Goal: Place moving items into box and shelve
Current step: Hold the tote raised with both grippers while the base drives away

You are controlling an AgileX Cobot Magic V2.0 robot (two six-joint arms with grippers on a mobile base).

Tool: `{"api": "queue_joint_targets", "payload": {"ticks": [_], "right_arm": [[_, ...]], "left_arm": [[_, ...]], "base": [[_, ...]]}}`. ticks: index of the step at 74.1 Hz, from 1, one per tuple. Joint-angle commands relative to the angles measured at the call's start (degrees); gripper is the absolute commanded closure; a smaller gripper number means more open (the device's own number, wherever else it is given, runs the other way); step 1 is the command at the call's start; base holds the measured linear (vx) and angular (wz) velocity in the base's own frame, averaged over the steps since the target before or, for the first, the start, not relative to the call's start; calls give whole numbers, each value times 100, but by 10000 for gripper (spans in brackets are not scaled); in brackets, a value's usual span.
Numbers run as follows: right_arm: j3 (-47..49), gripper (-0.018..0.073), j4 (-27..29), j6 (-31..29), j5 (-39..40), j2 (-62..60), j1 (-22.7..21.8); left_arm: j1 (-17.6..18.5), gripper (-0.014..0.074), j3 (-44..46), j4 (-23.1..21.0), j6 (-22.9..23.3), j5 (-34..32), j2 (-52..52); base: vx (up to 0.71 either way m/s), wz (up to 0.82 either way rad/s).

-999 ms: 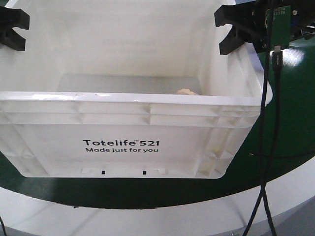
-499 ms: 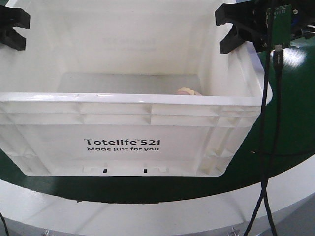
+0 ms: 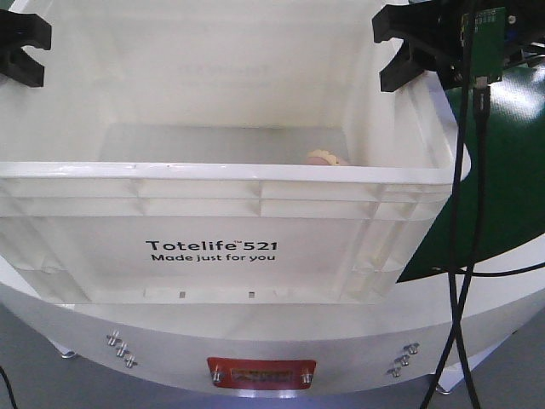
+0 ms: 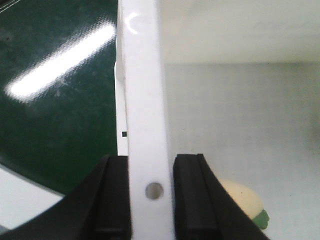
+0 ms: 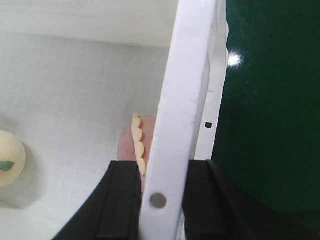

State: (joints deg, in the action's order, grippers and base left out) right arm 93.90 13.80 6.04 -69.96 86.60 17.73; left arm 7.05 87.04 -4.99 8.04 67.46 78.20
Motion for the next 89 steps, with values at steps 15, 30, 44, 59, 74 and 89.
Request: {"api": "queue_joint_targets", "payload": {"ticks": [15,30,44,59,74,89], "right_arm": [[252,566,1513,-74,790,-277,149],[252,566,1513,-74,773,-277,149],[252,566,1513,-74,747,-277,149],[252,566,1513,-74,747,-277,149],[252,566,1513,-74,747,-277,149],[252,566,1513,-74,748,-277,149]], "left_arm": [[164,603,232,-1216,57,-767,-244],[164,603,232,-1168,57,-767,-244],[164,603,232,-1168,57,-766,-244],[164,603,232,-1168,57,-766,-244],[164,603,232,-1168,57,-766,-244],[164,603,232,-1152,57,-769,-244]], "base": [[-18,22],[-19,38],[-20,46],[-19,56],[-19,64],[-18,68]]}}
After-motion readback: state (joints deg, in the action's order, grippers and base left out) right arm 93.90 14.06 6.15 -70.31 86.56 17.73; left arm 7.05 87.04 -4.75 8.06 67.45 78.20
